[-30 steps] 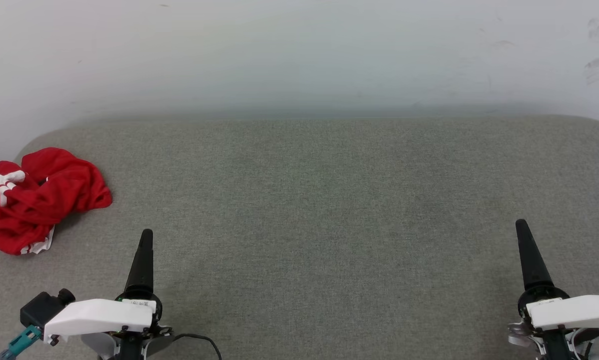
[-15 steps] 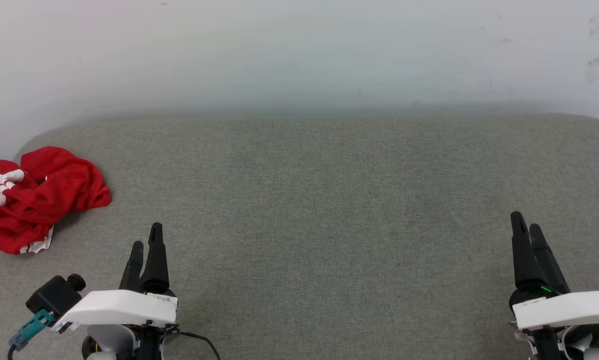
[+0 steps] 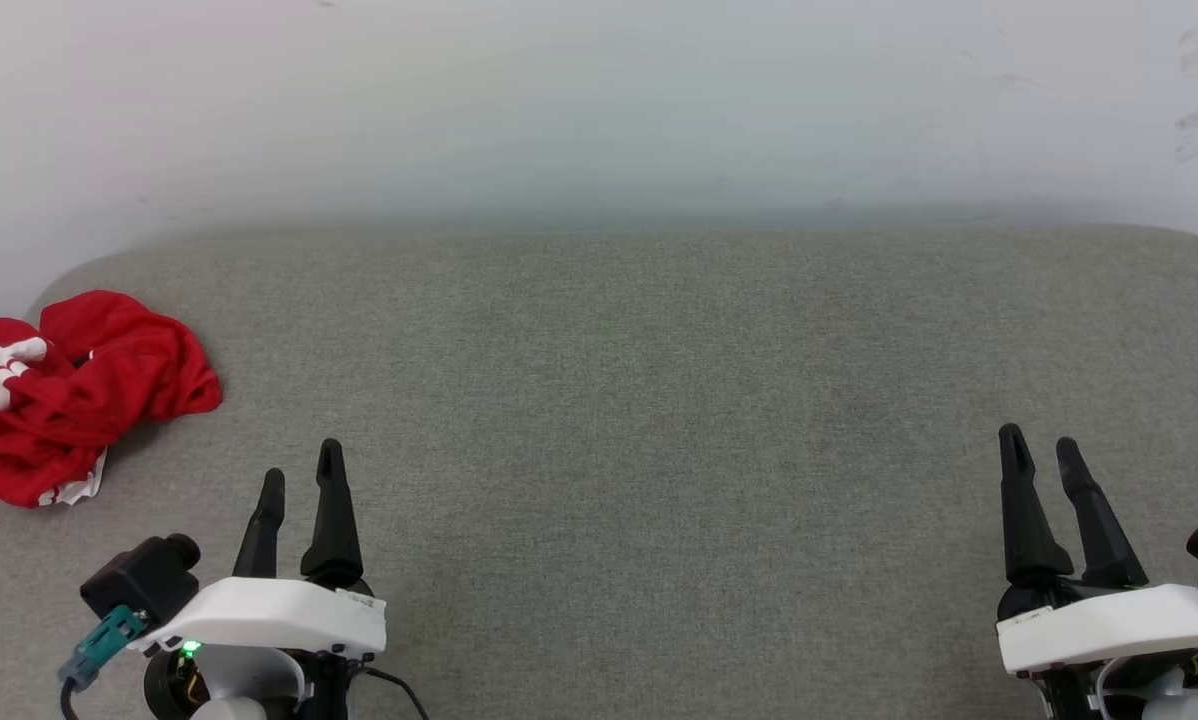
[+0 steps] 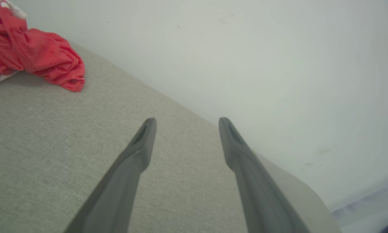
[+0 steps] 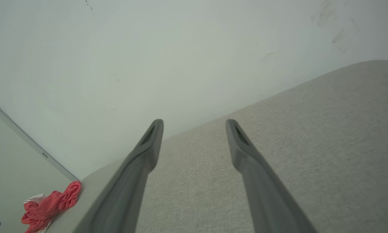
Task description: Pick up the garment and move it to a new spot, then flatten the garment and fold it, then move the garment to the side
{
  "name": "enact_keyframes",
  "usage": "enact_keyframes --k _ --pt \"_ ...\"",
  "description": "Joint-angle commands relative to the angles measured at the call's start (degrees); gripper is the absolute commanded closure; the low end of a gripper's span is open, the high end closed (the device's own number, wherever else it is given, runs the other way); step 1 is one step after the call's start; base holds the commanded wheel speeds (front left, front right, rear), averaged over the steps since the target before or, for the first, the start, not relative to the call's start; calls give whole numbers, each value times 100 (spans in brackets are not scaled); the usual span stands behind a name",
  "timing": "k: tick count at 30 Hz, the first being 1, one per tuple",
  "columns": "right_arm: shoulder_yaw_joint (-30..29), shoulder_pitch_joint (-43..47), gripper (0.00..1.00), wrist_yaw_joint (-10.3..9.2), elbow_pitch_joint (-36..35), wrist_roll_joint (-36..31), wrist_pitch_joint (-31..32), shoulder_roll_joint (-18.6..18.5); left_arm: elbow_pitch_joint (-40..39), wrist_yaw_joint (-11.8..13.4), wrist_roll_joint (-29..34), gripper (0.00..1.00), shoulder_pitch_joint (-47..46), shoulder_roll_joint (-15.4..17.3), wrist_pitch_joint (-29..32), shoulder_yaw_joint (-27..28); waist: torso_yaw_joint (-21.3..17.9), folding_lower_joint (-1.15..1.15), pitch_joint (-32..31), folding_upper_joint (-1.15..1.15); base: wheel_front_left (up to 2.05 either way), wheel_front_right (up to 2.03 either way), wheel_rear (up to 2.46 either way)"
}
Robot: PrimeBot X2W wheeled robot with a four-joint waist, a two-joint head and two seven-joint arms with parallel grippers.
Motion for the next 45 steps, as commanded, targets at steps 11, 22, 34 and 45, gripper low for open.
enact_keyframes --k 11,22,34,45 --pt "67 41 0 1 -142 -921 -197 -8 -99 89 991 0 40 17 -202 -180 -4 0 16 0 0 0 0" --pt "-15 72 0 0 -145 -1639 -353 -8 -132 246 1784 0 69 77 -356 -366 1 0 26 0 0 0 0" --pt "-19 119 0 0 -164 -2220 -509 -8 -142 343 2373 0 137 108 -510 -512 15 0 20 0 0 0 0" --pt "-29 176 0 0 -124 -2702 -636 -8 -111 406 2882 0 170 117 -640 -583 14 0 39 0 0 0 0"
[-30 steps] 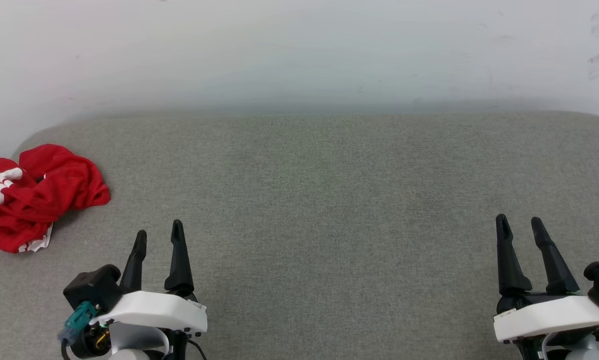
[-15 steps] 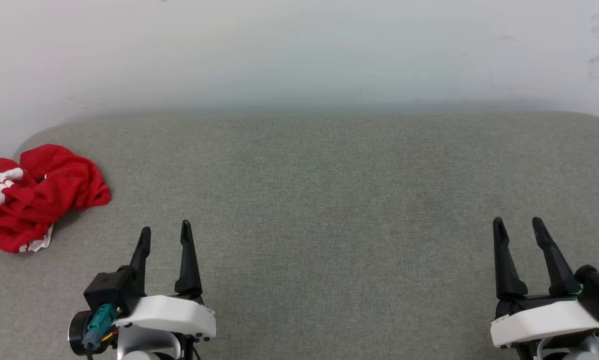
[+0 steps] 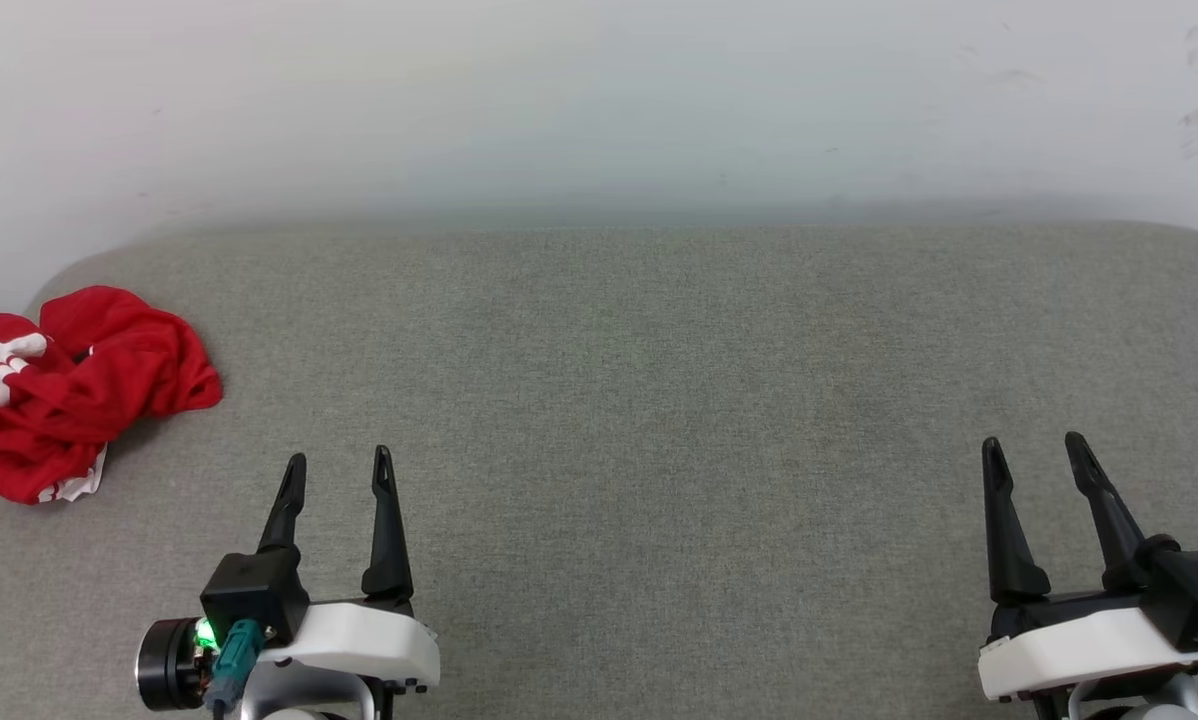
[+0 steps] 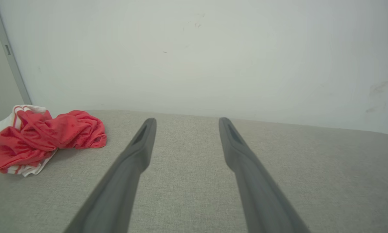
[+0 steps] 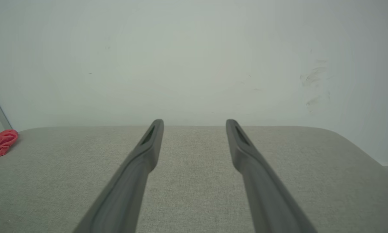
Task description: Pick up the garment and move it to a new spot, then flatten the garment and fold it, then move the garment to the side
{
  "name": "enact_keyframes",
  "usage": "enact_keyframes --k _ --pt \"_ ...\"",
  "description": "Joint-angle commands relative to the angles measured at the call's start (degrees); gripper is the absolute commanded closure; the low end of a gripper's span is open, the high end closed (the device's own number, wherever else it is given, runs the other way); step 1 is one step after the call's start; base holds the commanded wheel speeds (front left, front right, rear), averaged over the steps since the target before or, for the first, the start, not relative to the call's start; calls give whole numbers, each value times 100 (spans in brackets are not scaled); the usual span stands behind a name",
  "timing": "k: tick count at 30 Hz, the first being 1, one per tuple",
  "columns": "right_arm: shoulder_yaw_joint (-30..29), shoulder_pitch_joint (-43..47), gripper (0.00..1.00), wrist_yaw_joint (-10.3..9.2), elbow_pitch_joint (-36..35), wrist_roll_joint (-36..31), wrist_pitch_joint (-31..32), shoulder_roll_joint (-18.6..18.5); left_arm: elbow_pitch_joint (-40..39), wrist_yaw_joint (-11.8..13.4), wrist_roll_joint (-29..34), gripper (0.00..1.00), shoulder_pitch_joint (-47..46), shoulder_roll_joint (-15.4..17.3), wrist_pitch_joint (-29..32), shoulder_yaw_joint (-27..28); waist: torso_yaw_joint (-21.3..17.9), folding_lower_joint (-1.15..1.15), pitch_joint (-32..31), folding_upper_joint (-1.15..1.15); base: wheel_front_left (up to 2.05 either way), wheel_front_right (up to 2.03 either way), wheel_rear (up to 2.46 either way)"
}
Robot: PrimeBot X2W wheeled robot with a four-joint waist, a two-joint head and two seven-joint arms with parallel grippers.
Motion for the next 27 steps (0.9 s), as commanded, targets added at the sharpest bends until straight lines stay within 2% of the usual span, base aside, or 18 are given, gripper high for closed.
enact_keyframes --k 1,12,19,27 --pt "0 51 0 -1 -26 -130 -42 -7 -33 10 112 0 25 34 -50 -14 -2 0 2 0 0 0 0" --pt "61 88 0 -2 -74 -397 -163 -6 -56 18 520 0 65 5 -164 -28 -11 0 23 0 0 0 0" --pt "37 106 0 -3 -82 -304 -231 -6 -63 -17 670 0 78 -27 -236 22 4 0 52 0 0 0 0" --pt "51 94 0 -3 17 54 -227 -5 -28 -173 354 0 98 -63 -229 186 9 0 48 0 0 0 0"
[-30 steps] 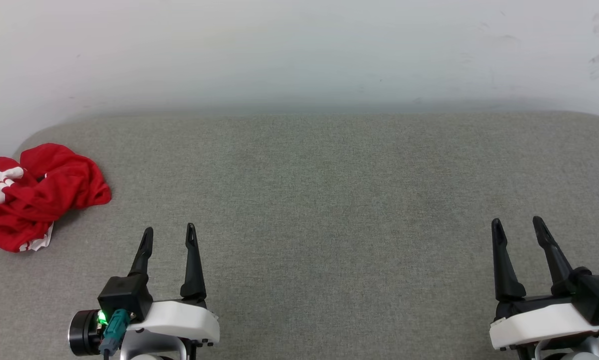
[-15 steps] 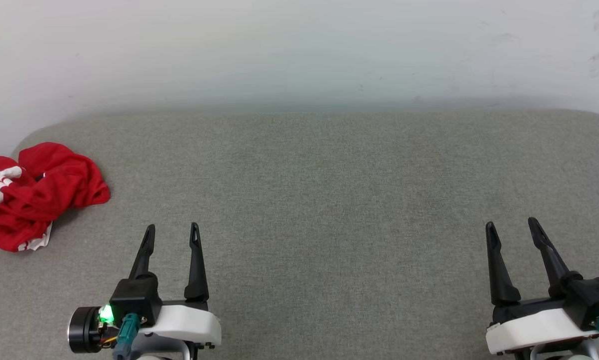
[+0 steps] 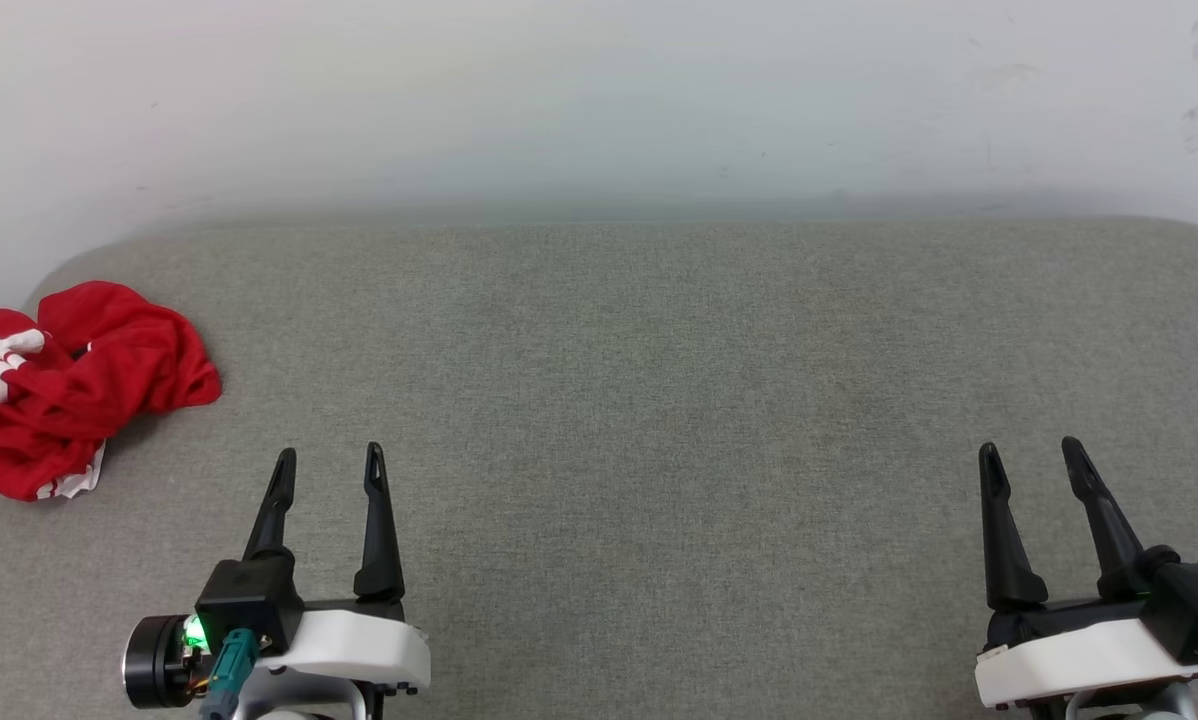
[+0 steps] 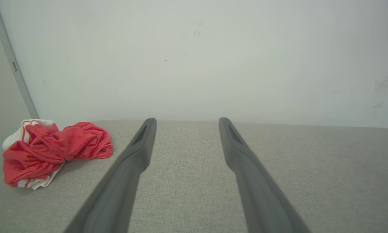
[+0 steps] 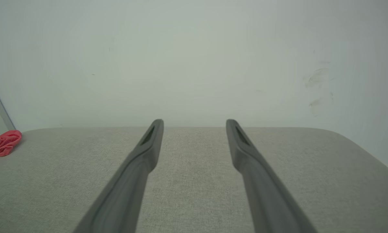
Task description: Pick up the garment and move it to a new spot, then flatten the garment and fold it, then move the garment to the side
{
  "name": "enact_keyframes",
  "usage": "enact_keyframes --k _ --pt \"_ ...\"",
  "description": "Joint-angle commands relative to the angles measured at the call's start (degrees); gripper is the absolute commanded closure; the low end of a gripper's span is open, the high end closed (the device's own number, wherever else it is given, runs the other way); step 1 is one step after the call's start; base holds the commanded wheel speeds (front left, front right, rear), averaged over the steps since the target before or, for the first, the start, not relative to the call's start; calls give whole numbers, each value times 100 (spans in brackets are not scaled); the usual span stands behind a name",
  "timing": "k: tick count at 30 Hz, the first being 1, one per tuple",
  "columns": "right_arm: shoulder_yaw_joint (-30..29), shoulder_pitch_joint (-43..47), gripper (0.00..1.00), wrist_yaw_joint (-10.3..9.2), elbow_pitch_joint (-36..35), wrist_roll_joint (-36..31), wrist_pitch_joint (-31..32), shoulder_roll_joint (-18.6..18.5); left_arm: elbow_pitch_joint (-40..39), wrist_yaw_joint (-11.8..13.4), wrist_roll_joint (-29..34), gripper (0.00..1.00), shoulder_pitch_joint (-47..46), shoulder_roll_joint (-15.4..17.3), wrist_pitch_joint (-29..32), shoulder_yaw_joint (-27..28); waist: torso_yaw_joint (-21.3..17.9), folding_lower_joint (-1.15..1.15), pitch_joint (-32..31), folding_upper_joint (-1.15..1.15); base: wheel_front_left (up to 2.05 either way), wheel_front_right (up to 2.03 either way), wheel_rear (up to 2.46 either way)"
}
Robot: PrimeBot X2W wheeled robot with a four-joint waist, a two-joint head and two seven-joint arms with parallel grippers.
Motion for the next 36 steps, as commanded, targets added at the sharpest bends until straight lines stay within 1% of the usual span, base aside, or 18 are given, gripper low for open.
enact_keyframes --k 1,5,14,30,36 --pt "5 39 0 -4 19 60 -22 -3 7 -33 -29 0 74 -9 -16 27 1 0 -5 0 0 0 0" --pt "12 57 0 -4 61 143 -22 -3 48 -75 -140 0 83 -12 -16 32 -1 0 -13 0 0 0 0" --pt "48 65 0 -4 118 233 -22 -3 138 -83 -251 0 62 -13 -16 1 -2 0 -6 0 0 0 0" --pt "102 68 0 -4 169 234 -22 -3 195 -44 -252 0 32 -14 -16 -48 34 0 -20 0 0 0 0" --pt "113 70 0 -4 156 241 -22 -3 221 -56 -244 0 11 -13 -16 -22 122 0 -12 0 0 0 0"
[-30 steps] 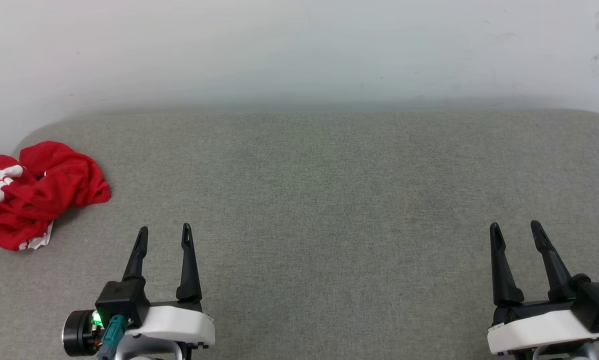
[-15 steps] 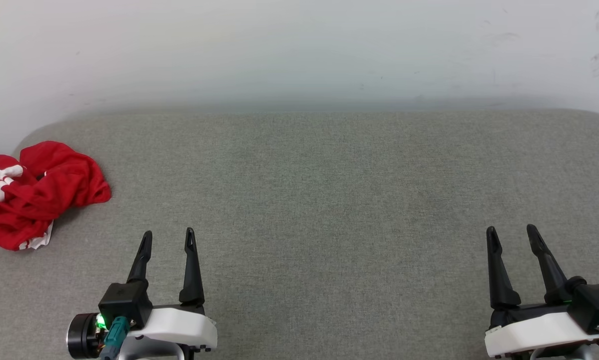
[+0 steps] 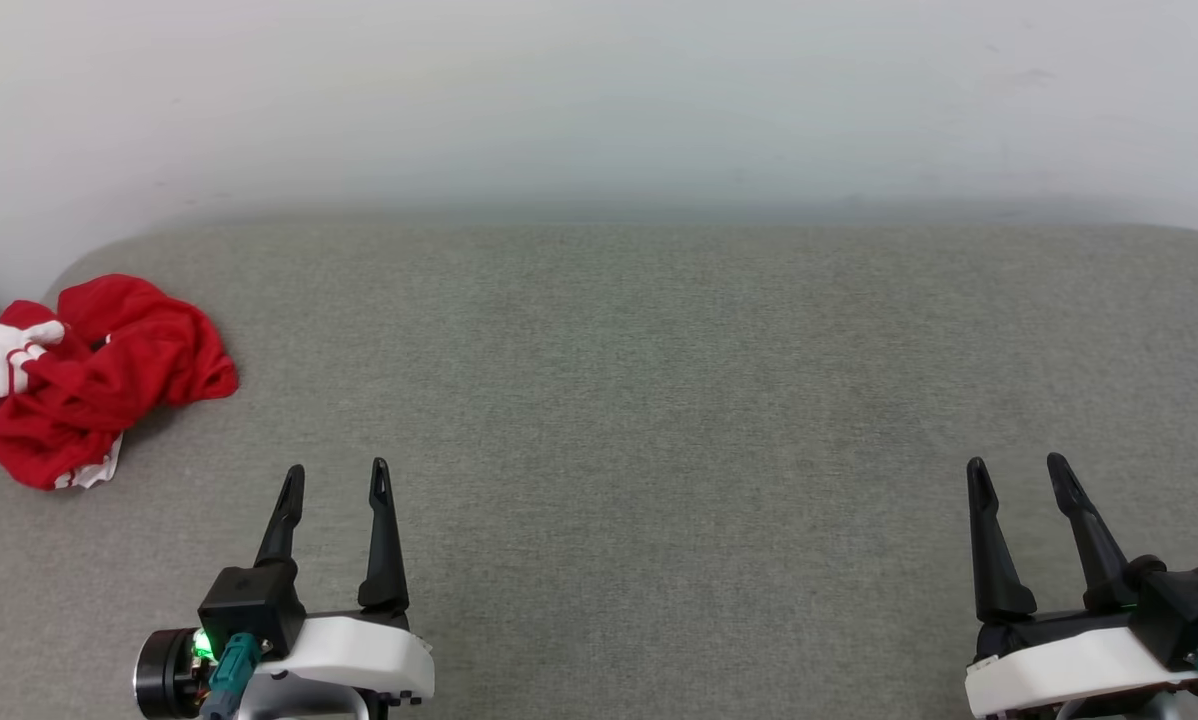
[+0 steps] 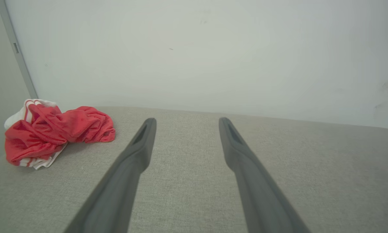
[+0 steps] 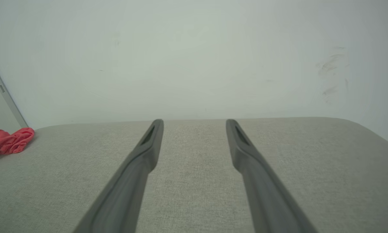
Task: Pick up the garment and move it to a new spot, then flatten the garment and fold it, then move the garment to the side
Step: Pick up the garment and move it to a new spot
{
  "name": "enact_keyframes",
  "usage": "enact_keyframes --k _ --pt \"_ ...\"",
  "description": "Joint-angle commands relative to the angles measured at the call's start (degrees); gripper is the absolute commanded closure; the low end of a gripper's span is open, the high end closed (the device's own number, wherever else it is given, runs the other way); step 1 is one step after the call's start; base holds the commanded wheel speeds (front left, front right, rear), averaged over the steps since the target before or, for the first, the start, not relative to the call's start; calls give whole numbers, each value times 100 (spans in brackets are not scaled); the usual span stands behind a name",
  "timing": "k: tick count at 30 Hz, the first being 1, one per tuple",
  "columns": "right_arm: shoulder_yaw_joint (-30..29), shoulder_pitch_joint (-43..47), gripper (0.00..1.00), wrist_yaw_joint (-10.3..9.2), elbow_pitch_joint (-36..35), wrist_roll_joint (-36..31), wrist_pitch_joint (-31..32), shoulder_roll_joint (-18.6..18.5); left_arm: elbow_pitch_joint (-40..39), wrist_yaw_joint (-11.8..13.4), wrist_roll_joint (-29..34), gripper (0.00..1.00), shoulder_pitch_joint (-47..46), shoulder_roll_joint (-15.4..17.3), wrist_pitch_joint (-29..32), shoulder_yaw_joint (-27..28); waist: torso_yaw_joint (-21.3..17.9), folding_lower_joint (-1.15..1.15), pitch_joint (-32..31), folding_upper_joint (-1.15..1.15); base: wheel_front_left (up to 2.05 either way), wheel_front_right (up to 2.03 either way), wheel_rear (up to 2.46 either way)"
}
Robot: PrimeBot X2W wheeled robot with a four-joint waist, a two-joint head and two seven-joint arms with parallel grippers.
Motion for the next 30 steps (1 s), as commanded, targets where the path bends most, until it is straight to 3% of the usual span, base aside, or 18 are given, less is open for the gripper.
enact_keyframes --k 1,10,30 --pt "14 12 0 -4 -5 42 -22 -3 2 -13 0 0 -19 -6 -16 9 35 0 9 0 0 0 0" --pt "80 10 0 -4 3 21 -22 -3 33 -33 -1 0 -85 -6 -16 102 464 0 65 0 0 0 0" --pt "308 3 0 -4 -33 -171 -21 -3 84 35 36 0 -75 -5 -16 225 1815 0 123 0 0 0 0"
